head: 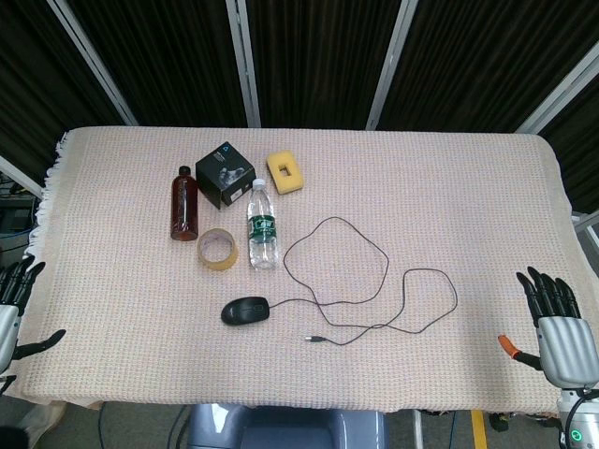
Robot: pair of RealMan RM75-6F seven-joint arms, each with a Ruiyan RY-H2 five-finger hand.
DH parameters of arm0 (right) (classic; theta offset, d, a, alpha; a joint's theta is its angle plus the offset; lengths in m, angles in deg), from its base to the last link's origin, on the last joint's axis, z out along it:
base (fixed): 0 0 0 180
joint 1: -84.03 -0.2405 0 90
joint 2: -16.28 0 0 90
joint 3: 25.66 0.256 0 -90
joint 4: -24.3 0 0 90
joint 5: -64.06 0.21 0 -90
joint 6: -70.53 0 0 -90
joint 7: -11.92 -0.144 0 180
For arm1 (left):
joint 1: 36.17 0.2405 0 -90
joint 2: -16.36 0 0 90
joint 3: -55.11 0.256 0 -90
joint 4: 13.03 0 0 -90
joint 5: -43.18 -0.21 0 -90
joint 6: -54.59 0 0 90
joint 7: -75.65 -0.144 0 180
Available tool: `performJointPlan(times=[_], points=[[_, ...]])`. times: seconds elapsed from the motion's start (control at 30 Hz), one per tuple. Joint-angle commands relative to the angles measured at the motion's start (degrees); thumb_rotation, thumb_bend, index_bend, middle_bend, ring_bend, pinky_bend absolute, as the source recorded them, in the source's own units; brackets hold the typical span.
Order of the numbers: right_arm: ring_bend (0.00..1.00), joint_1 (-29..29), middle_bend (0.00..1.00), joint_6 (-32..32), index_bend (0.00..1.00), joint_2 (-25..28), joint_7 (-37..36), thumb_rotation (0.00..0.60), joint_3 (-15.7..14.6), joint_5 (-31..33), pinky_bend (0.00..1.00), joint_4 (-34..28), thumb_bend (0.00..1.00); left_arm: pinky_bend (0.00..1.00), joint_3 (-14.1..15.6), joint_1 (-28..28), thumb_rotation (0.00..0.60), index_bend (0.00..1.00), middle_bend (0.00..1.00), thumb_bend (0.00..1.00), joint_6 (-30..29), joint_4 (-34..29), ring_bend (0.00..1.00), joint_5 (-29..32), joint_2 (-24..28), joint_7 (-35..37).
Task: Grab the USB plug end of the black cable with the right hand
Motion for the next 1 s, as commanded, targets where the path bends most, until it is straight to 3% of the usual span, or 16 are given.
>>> performJointPlan(times=[0.03, 0.8, 0.87, 0.93, 1.0], points=[[0.0, -0.01, 0.0, 0.05, 0.03, -0.01, 0.1, 0.6, 0.01, -0.05, 0.0, -0.03, 0.16, 0.0, 0.01, 0.02, 0.6, 0.03, 0.0, 0.06, -0.05, 0.09, 0.0, -0.06, 0.09, 0.12], [0.0, -0.28, 0.01, -0.38, 0.03, 0.36, -1.55, 0.6, -0.29, -0.71, 0.0, -0.07, 0.16, 0.0, 0.37, 0.07, 0.6, 0.03, 0.0, 0.07, -0.46, 0.09, 0.0, -1.1, 0.0, -0.3], [0.05, -0.44, 0.08, -0.1, 0.06, 0.44, -2.15, 0.6, -0.17, -1.27, 0.07, -0.26, 0.16, 0.0, 0.43, 0.11, 0.6, 0.04, 0.0, 0.06, -0.48, 0.07, 0.0, -1.11, -0.02, -0.39], [0.28, -0.93, 0.32, 1.18, 0.11, 0.24, -2.85, 0.6, 0.48, -2.92, 0.32, -0.19, 0.16, 0.0, 0.31, 0.18, 0.6, 0.04, 0.0, 0.06, -0.71, 0.1, 0.0, -1.04, -0.1, -0.33], [0.51, -1.77, 0.53, 2.16, 0.16, -0.05, -3.16, 0.6, 1.07, -5.04, 0.52, 0.41, 0.16, 0.0, 0.24, 0.21, 0.6, 0.04, 0.0, 0.06, -0.78, 0.13, 0.0, -0.91, -0.14, -0.25]])
